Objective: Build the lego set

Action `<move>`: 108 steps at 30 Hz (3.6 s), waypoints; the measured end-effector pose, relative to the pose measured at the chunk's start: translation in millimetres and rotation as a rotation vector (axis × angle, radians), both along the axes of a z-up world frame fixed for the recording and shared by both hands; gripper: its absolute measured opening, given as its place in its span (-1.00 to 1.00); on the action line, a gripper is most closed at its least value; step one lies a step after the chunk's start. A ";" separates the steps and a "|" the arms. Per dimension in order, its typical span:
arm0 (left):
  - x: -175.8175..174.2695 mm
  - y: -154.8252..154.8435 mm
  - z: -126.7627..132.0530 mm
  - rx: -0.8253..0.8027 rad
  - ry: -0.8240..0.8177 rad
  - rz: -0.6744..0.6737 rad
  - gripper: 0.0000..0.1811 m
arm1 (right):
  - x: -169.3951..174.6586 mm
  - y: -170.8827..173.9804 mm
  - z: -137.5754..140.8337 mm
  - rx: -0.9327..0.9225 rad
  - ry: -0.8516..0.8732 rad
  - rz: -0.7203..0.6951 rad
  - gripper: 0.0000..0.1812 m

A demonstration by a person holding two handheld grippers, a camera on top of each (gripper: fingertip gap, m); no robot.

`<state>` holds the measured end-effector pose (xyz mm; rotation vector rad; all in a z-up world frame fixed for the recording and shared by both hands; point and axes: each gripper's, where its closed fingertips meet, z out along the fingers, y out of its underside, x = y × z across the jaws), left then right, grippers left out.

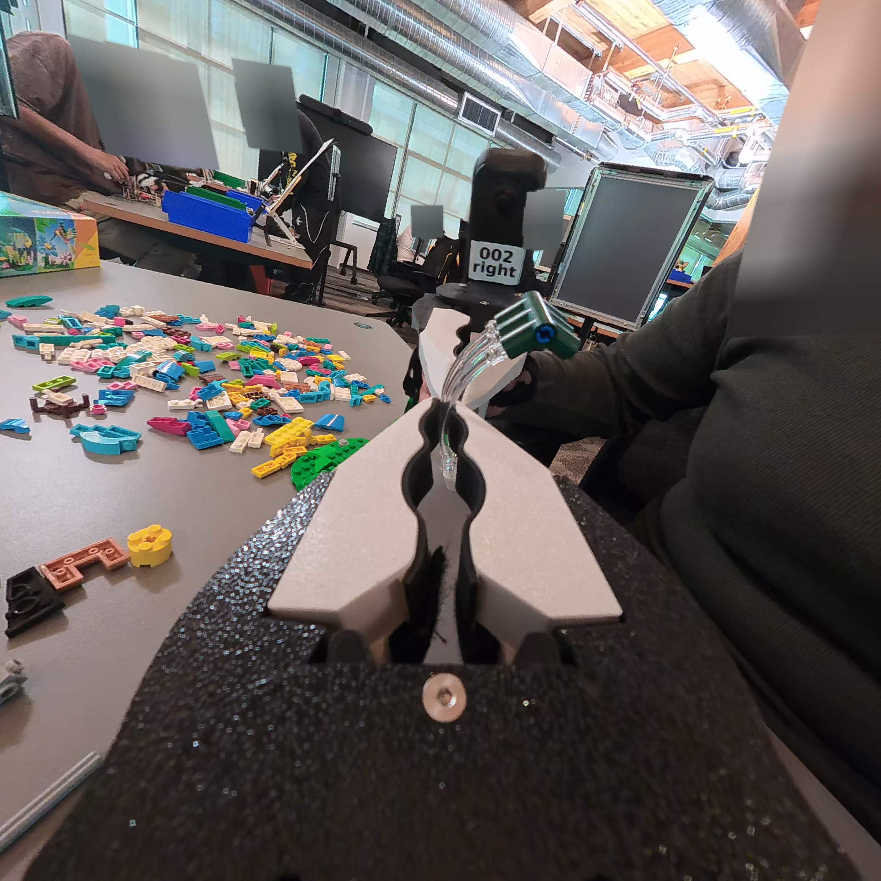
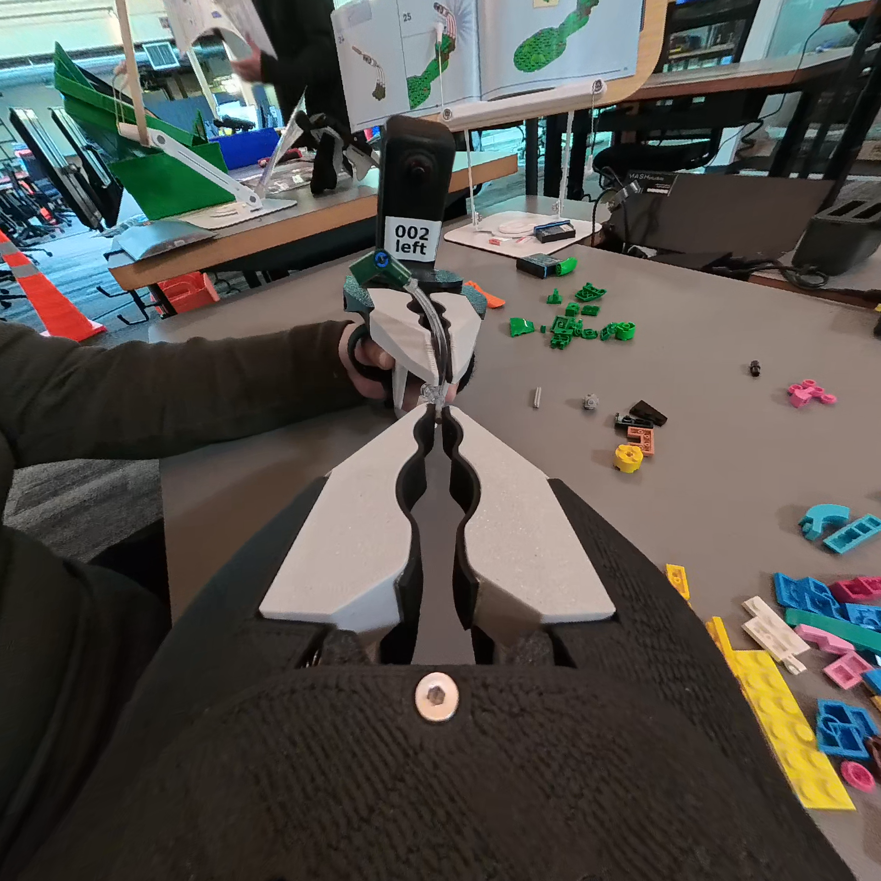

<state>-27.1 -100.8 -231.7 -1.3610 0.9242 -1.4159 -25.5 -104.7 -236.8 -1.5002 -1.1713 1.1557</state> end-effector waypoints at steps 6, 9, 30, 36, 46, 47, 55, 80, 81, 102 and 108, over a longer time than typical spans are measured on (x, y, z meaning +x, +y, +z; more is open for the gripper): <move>0.0 -1.4 0.3 -0.003 -0.004 -0.015 -1.00 | -0.4 -0.7 0.4 -0.034 0.014 0.006 -0.98; 0.4 -2.8 0.1 -0.003 -0.002 -0.026 -1.00 | -0.2 -1.8 0.2 -0.061 0.019 0.018 -0.98; -0.9 -4.2 1.5 -0.016 -0.017 -0.046 -1.00 | -2.6 -2.8 0.7 -0.157 0.072 0.034 -0.99; 0.3 -0.8 -0.3 -0.042 -0.009 -0.023 -1.00 | -0.6 0.0 -1.4 -0.162 0.070 0.030 -0.98; 0.4 1.0 -3.1 -0.063 0.012 0.002 -1.00 | 0.2 1.4 -2.4 -0.135 0.059 0.026 -0.98; 0.6 1.5 -2.3 -0.063 0.010 0.011 -0.98 | 0.6 1.7 -1.0 -0.135 0.066 0.026 -0.98; 4.3 -0.4 -3.1 -0.064 0.055 0.040 -0.53 | 6.4 6.8 11.1 -0.159 0.138 0.012 -0.98; 11.7 -9.6 8.4 -0.045 0.018 0.032 -0.95 | 9.9 -1.8 18.9 -0.186 0.160 0.095 -0.98; 11.8 -9.8 7.9 -0.046 0.022 0.029 -0.95 | 10.0 -1.9 18.4 -0.186 0.154 0.095 -0.98; 13.9 -10.4 3.6 -0.086 0.011 0.020 -0.95 | 11.9 -2.1 14.1 -0.162 0.113 0.098 -0.99; 10.8 -9.3 7.0 -0.095 -0.022 0.021 -0.87 | 12.7 -2.0 14.0 -0.161 0.110 0.099 -0.98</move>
